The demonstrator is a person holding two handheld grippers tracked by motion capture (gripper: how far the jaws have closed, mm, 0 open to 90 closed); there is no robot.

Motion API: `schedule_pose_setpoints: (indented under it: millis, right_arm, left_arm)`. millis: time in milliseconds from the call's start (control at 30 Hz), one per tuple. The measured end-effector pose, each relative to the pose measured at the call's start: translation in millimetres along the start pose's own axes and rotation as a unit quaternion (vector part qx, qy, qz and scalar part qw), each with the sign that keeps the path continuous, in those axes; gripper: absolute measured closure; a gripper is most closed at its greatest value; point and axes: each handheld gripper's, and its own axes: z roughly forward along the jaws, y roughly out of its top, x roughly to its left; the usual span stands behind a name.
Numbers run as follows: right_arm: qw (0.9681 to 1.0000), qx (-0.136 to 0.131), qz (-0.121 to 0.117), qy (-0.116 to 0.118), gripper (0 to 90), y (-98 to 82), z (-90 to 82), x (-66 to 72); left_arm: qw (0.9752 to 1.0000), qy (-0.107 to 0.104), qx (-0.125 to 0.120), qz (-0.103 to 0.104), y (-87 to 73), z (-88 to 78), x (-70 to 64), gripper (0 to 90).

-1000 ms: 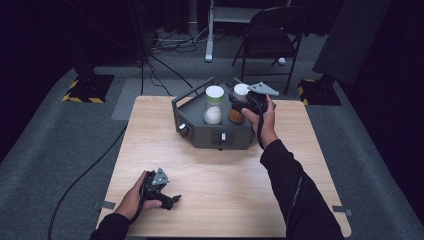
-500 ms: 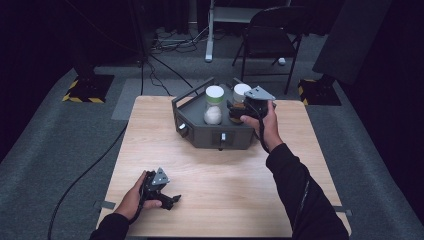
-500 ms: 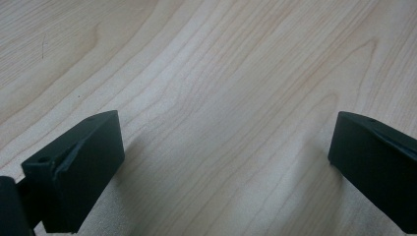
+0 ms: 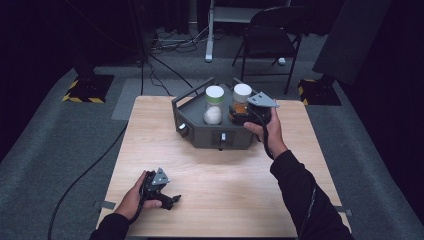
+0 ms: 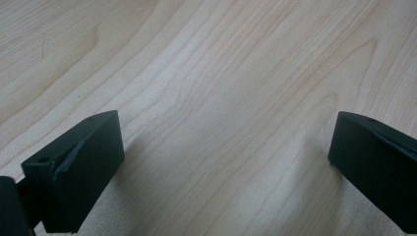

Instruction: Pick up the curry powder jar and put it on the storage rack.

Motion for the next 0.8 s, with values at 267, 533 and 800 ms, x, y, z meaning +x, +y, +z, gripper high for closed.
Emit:
schedule_pose_setpoints:
  millis: [267,533,800]
  right_arm:
    - [0.9999,-0.002,-0.001,0.012,3.8,-16.7,-16.6,-0.1]
    - [0.9995,0.001,-0.020,0.023,3.8,-35.6,-31.4,3.1]
    - [0.9978,0.015,-0.044,0.047,3.8,-56.0,-42.2,8.4]
  left_arm:
    - [1.0000,0.000,-0.001,-0.001,-0.2,0.1,-0.1,0.3]
    - [1.0000,0.000,-0.001,-0.001,-0.2,0.1,-0.1,0.3]
    - [1.0000,0.000,-0.001,-0.001,-0.2,0.1,-0.1,0.3]
